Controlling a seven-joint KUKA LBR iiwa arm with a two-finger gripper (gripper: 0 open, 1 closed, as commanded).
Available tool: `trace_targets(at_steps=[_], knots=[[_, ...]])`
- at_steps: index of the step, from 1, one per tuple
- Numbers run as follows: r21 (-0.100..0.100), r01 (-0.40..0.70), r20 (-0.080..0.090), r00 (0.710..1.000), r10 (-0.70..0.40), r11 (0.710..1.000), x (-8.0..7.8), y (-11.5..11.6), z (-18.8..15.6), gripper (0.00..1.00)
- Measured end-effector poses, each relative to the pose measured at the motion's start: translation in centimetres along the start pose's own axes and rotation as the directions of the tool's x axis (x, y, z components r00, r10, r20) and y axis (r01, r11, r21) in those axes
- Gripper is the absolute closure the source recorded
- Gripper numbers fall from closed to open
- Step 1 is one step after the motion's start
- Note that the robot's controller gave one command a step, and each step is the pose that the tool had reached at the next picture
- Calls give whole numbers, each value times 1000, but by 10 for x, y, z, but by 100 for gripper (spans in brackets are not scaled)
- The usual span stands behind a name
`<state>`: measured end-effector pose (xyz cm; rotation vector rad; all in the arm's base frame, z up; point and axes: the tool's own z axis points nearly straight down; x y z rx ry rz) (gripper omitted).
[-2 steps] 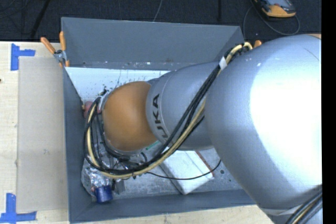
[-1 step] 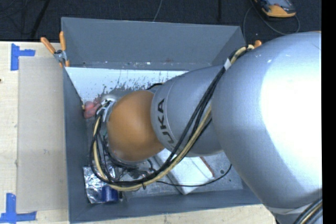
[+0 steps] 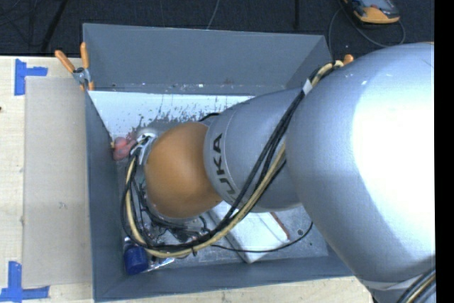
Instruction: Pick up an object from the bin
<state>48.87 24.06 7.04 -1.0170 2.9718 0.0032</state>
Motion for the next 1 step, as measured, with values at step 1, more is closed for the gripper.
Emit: trace_targets(at_steps=[1], knots=[[3, -22, 6, 1000, 22, 1000, 17, 4, -166, 100]])
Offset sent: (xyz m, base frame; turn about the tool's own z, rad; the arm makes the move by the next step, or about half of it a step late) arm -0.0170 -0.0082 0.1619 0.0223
